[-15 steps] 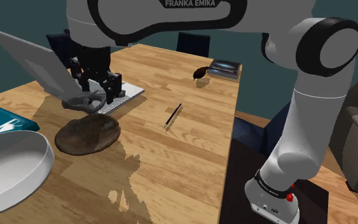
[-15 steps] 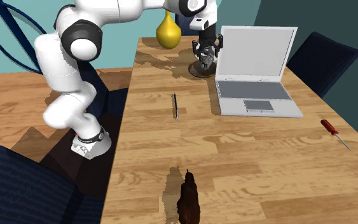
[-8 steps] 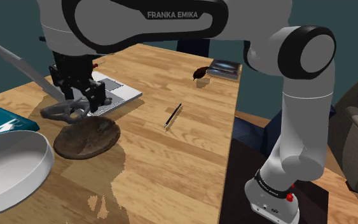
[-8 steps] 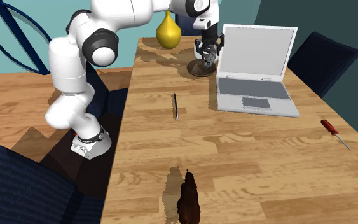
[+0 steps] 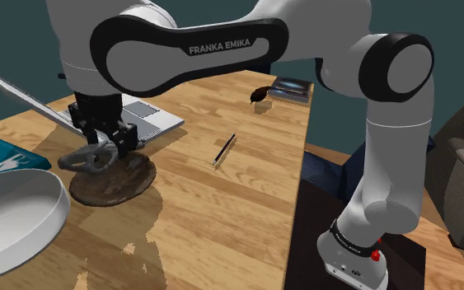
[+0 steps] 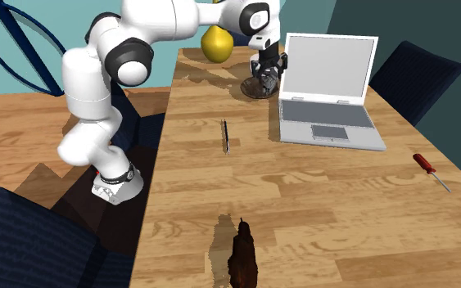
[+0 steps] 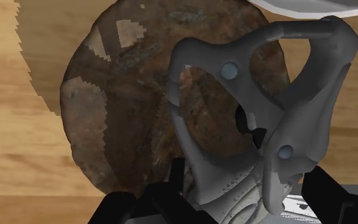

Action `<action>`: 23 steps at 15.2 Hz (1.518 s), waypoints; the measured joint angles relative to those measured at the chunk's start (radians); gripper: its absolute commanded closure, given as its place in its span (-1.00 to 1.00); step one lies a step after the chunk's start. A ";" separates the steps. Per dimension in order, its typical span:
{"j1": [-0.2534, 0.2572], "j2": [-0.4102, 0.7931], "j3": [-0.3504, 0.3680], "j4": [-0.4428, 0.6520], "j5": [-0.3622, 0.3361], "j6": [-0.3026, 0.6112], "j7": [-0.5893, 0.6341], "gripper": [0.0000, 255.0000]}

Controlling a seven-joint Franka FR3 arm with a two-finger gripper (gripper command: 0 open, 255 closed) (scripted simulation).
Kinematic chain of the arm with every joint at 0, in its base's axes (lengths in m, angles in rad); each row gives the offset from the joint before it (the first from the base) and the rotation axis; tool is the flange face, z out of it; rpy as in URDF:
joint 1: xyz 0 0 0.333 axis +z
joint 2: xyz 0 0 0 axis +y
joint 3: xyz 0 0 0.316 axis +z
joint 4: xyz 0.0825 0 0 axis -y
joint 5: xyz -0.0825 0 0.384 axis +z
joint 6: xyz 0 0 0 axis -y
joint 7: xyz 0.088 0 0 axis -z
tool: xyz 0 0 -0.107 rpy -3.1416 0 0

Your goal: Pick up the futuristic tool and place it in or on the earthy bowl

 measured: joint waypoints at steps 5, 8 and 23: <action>-0.013 -0.006 -0.001 -0.046 0.001 0.041 0.002 1.00; -0.016 -0.009 0.000 -0.053 0.002 0.046 0.002 1.00; -0.008 -0.029 0.010 0.031 0.023 -0.064 -0.014 -1.00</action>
